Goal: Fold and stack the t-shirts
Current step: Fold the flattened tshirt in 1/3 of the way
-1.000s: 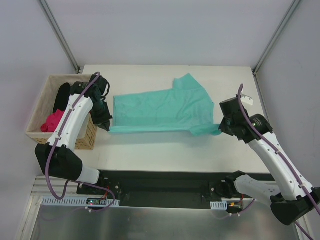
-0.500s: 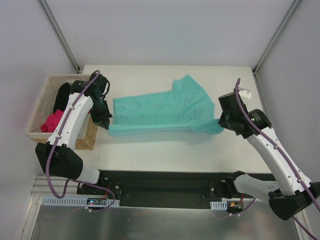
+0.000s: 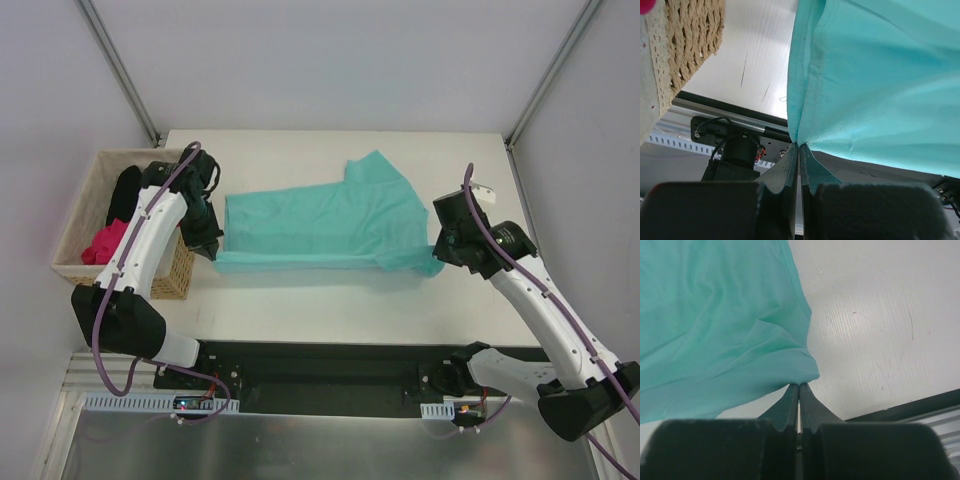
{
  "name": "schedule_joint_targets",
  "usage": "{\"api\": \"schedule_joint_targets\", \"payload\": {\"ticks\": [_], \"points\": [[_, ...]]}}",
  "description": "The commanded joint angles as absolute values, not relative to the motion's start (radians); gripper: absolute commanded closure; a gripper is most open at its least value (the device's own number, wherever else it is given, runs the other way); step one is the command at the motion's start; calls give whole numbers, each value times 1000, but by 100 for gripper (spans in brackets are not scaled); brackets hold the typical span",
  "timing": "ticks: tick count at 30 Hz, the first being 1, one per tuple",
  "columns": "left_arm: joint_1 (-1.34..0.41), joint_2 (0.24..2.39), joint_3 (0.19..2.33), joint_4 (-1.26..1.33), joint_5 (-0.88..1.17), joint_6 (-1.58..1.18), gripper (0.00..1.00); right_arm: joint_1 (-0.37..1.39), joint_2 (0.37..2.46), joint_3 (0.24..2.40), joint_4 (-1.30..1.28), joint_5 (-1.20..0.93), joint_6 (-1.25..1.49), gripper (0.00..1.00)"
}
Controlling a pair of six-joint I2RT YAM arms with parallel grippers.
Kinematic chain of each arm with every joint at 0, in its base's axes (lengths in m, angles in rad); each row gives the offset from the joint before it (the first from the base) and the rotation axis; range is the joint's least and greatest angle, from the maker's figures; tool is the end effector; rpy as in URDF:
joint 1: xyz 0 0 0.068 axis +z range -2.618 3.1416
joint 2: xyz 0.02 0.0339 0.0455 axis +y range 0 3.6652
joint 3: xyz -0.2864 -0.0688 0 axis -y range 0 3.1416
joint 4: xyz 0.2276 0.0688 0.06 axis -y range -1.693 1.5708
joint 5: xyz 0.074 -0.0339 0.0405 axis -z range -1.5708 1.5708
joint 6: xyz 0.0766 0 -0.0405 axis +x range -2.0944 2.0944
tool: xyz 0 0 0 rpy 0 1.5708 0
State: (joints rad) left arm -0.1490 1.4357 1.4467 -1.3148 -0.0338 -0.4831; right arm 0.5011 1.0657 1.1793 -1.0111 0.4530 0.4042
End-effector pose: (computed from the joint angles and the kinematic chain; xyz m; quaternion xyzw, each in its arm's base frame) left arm 0.2457 -0.0343 0.3146 -0.1670 0.9768 -0.0254 0.1317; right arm 0.1826 0.0618 0.3379 0.0295 0.9223 -0.0498 0.3822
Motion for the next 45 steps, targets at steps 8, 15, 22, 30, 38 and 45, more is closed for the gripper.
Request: {"api": "schedule_joint_targets", "payload": {"ticks": [8, 15, 22, 30, 38, 45], "points": [[-144, 1508, 1430, -1310, -21, -485, 100, 494, 1164, 1207, -977, 454, 379, 99], [-144, 1624, 1528, -1273, -18, -480, 100, 473, 1293, 1258, -897, 457, 324, 99], [-144, 1730, 1617, -1259, -20, -468, 100, 443, 1422, 1333, -848, 459, 270, 99], [-143, 1818, 1689, -1261, -28, -460, 100, 405, 1551, 1430, -827, 446, 204, 99], [-132, 1855, 1677, -1233, -57, -480, 100, 365, 1666, 1482, -798, 394, 178, 99], [-129, 1902, 1680, -1187, -55, -494, 100, 359, 1787, 1566, -779, 382, 144, 99]]}}
